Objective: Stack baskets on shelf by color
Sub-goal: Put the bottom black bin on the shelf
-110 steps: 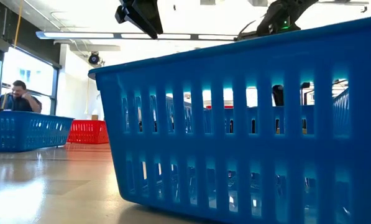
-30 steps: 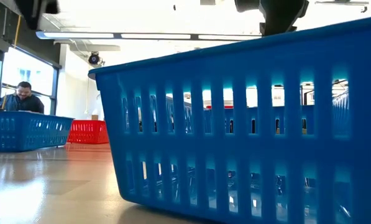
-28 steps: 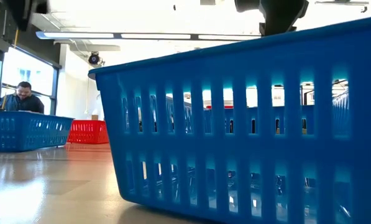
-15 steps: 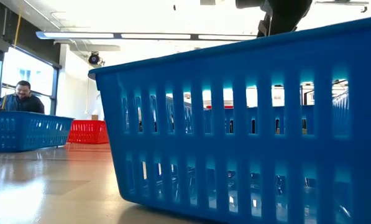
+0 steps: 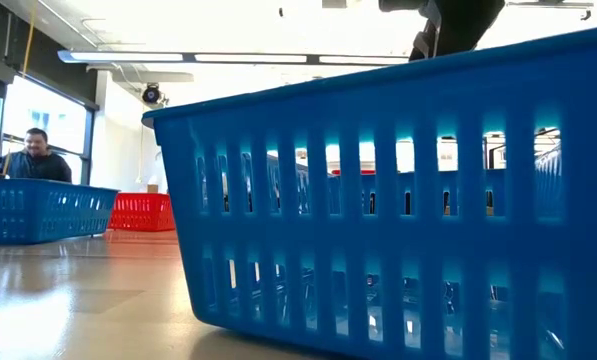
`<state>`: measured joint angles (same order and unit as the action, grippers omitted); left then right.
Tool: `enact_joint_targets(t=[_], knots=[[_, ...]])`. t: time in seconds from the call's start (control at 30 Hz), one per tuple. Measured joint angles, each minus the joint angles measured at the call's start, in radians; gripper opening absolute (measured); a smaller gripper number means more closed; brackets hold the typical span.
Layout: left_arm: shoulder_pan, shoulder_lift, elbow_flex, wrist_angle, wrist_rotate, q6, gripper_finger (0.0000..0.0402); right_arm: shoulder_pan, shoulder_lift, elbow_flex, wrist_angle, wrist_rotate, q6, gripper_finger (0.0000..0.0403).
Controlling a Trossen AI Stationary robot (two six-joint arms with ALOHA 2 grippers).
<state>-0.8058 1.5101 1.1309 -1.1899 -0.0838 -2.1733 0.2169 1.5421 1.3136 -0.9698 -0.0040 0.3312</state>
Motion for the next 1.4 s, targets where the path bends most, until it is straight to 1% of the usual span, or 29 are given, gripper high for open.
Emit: enact_joint_targets(t=[0.17, 0.33, 0.57, 0.87, 1.0, 1.1, 1.23, 1.27, 1.4], knots=[[-0.009, 0.052, 0.0, 0.011, 0.002, -0.091, 0.0133, 0.0, 0.0, 0.0, -0.018, 0.0, 0.0, 0.0081], [-0.004, 0.111, 0.0, 0.023, 0.029, -0.104, 0.0133, 0.0, 0.0, 0.0, -0.04, 0.0, -0.004, 0.0081], [0.001, 0.199, 0.0, 0.044, 0.098, -0.117, 0.0133, 0.0, 0.0, 0.0, -0.043, 0.0, -0.027, 0.0081], [0.024, 0.287, 0.0, 0.116, 0.123, -0.12, 0.013, 0.0, 0.0, 0.0, -0.043, 0.0, -0.064, 0.0081], [0.045, 0.302, 0.0, 0.137, 0.125, -0.115, 0.0108, 0.0, 0.0, 0.0, -0.043, 0.0, -0.071, 0.0081], [0.062, 0.301, 0.0, 0.137, 0.124, -0.109, 0.0073, 0.0, 0.0, 0.0, -0.043, 0.0, -0.08, 0.0081], [0.083, 0.301, 0.0, 0.134, 0.12, -0.109, 0.0017, 0.0, 0.0, 0.0, -0.042, -0.004, -0.111, 0.0081], [0.089, 0.3, 0.0, 0.134, 0.117, -0.109, 0.0009, 0.0, 0.0, 0.0, -0.042, -0.004, -0.118, 0.0081], [0.115, 0.291, 0.0, 0.138, 0.107, -0.101, 0.001, 0.0, 0.0, 0.0, -0.022, -0.004, -0.149, 0.0081]])
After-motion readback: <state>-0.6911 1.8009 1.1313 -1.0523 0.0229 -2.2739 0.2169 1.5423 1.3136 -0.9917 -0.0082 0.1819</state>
